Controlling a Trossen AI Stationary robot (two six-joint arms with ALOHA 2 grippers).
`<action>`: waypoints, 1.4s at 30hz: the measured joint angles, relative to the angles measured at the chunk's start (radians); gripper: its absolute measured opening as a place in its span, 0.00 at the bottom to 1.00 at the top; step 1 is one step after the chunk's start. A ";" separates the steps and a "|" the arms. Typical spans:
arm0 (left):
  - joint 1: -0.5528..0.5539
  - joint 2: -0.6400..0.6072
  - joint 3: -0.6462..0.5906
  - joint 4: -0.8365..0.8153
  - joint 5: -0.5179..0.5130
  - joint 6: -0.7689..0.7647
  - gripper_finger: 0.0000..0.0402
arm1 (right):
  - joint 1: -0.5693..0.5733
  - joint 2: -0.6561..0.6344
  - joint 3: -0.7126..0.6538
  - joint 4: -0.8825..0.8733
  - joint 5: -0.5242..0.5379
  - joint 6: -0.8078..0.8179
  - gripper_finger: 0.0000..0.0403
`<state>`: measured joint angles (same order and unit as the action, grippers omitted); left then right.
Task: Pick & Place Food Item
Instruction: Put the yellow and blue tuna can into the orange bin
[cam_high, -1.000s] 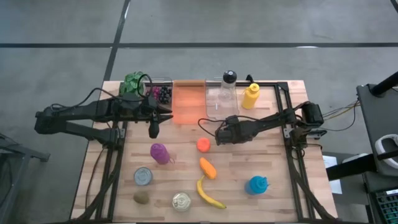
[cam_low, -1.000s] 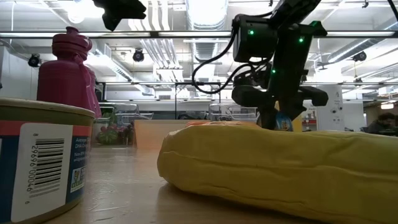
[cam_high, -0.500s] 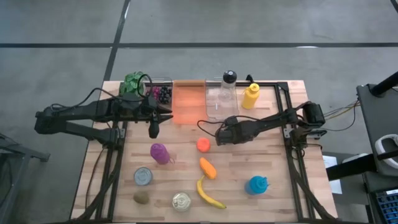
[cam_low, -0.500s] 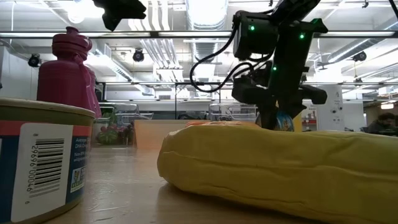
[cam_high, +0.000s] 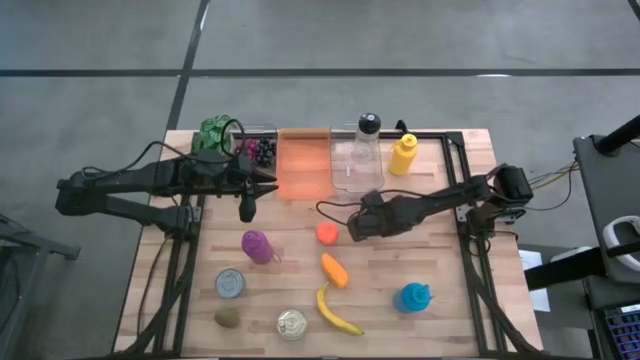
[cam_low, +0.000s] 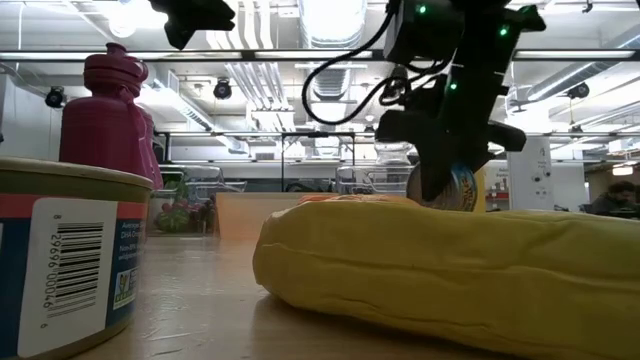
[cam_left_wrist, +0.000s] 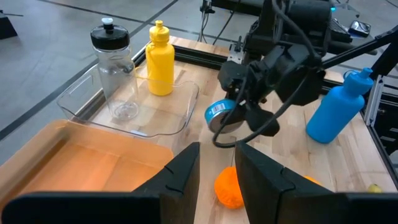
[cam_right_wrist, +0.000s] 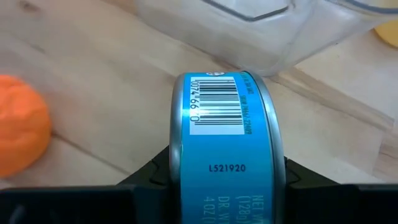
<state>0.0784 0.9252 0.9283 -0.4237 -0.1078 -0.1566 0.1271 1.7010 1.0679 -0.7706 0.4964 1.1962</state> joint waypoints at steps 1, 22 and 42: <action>0.000 0.000 0.000 0.000 0.000 0.000 0.26 | 0.005 -0.004 0.000 -0.001 0.000 -0.008 0.30; 0.000 0.000 0.000 0.000 0.000 -0.001 0.26 | 0.085 -0.189 -0.066 0.012 0.000 -0.146 0.30; 0.001 0.000 -0.001 0.000 0.000 -0.003 0.26 | 0.085 -0.286 -0.059 0.015 -0.026 -0.155 0.30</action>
<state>0.0792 0.9253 0.9272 -0.4240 -0.1081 -0.1600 0.2123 1.4147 1.0092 -0.7555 0.4701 1.0410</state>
